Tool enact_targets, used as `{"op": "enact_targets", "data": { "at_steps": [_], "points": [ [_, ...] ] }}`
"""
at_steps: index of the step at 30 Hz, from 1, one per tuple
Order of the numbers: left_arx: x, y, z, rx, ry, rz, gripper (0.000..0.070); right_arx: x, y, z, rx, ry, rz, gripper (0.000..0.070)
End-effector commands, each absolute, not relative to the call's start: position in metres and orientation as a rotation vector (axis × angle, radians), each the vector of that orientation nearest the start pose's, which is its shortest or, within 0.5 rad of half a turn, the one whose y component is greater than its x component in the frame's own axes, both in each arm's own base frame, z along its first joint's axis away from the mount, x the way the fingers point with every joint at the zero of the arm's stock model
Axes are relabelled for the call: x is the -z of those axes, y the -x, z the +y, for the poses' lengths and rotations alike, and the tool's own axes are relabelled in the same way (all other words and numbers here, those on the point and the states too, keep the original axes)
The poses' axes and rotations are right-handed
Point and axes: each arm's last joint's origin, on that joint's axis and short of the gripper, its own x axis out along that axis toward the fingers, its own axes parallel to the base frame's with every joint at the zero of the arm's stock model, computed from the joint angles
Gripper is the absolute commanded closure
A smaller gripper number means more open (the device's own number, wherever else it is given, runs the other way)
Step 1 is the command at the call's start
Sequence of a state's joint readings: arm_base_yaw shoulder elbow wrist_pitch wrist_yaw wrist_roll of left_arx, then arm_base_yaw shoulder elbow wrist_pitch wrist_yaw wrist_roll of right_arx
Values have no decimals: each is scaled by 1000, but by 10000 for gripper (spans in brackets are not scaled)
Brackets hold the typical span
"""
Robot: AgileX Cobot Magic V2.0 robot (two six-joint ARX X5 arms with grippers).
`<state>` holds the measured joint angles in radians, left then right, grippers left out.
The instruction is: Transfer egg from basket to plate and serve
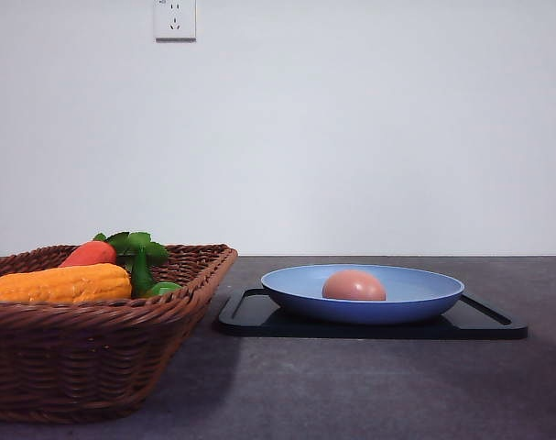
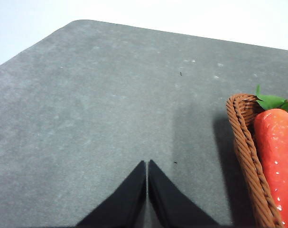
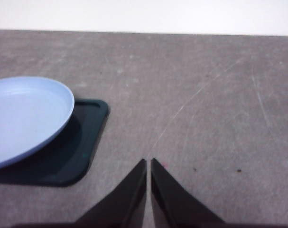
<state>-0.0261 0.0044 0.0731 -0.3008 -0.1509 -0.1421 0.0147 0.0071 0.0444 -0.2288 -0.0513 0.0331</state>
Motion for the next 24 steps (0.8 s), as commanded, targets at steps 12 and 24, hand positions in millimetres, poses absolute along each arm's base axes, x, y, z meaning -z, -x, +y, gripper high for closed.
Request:
{"op": "enact_targets", "data": {
  "at_steps": [12,24],
  "points": [
    [-149,-91,2,-143,120,259,700,-162,-95,3,-64,-50,116,700],
    [-149,-91,2,-143,120,259,700,-162,-95,3,-64,-50,116,700]
  ]
}}
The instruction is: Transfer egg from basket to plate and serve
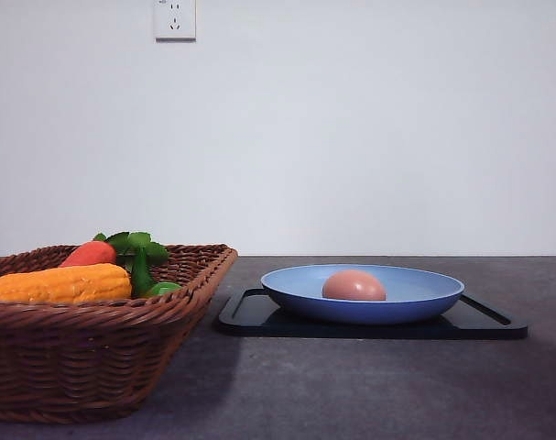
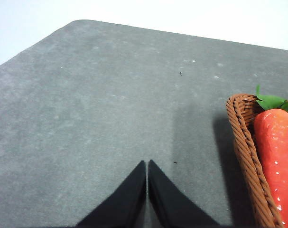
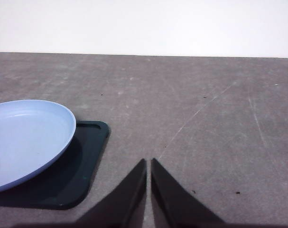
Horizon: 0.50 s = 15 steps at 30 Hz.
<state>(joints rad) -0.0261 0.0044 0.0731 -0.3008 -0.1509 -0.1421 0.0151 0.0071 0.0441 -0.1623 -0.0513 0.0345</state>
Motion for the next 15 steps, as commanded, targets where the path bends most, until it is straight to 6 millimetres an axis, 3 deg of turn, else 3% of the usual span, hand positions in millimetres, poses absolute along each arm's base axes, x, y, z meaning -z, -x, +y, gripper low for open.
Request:
{"op": "enact_targets", "data": {
  "at_steps": [1,15],
  "points": [
    [-149,-91,2,-143,120,259,700,-162,-95,3,-64,-50,116,700],
    [-149,-91,2,-143,120,259,700,-162,-95,3,-64,-50,116,700]
  ]
}}
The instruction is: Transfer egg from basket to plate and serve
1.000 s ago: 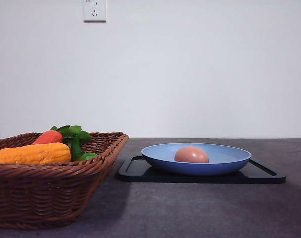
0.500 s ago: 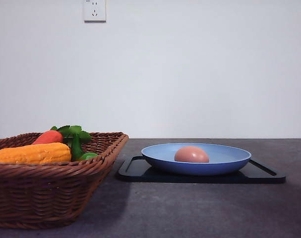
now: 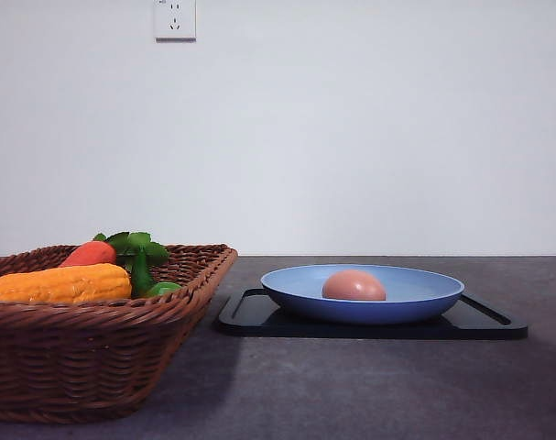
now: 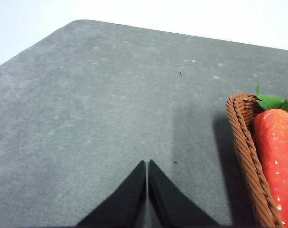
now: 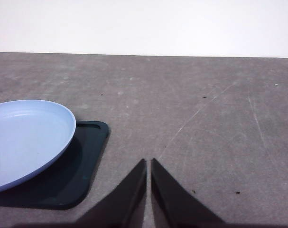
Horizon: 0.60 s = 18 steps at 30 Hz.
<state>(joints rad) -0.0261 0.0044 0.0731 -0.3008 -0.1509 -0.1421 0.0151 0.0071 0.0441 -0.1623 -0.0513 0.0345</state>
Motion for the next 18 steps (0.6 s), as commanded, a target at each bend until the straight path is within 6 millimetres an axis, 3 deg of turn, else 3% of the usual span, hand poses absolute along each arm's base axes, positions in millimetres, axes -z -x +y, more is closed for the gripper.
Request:
{"op": "enact_targets", "data": {
  "at_steps": [1,18],
  "points": [
    [-149,-91,2,-143,120,259,700,-162,-95,3,-64,-50,116,700],
    [-149,-91,2,-143,120,259,700,-162,-95,3,-64,-50,116,700]
  ]
}}
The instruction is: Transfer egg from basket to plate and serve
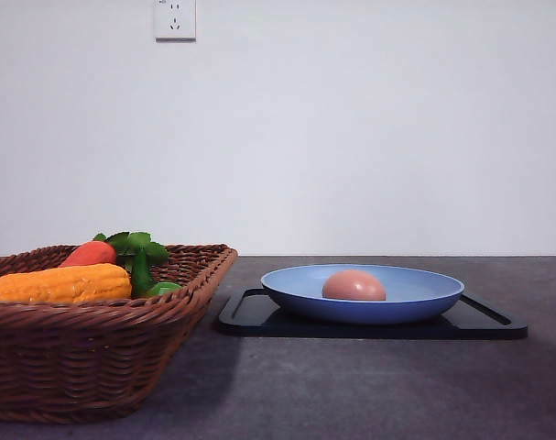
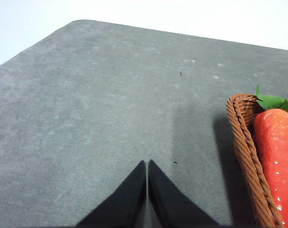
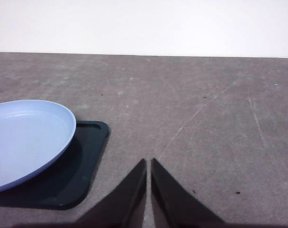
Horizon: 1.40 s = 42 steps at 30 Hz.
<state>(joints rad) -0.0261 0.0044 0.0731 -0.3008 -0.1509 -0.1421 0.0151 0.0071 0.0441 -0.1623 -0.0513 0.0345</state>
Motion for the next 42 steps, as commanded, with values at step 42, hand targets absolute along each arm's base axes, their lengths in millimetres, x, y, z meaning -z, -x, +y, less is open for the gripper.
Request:
{"op": "enact_targets", "data": {
  "at_steps": [42],
  "points": [
    [-149,-91,2,-143,120,259,700,-162,-95,3,-64,-50,116,700]
  ]
}}
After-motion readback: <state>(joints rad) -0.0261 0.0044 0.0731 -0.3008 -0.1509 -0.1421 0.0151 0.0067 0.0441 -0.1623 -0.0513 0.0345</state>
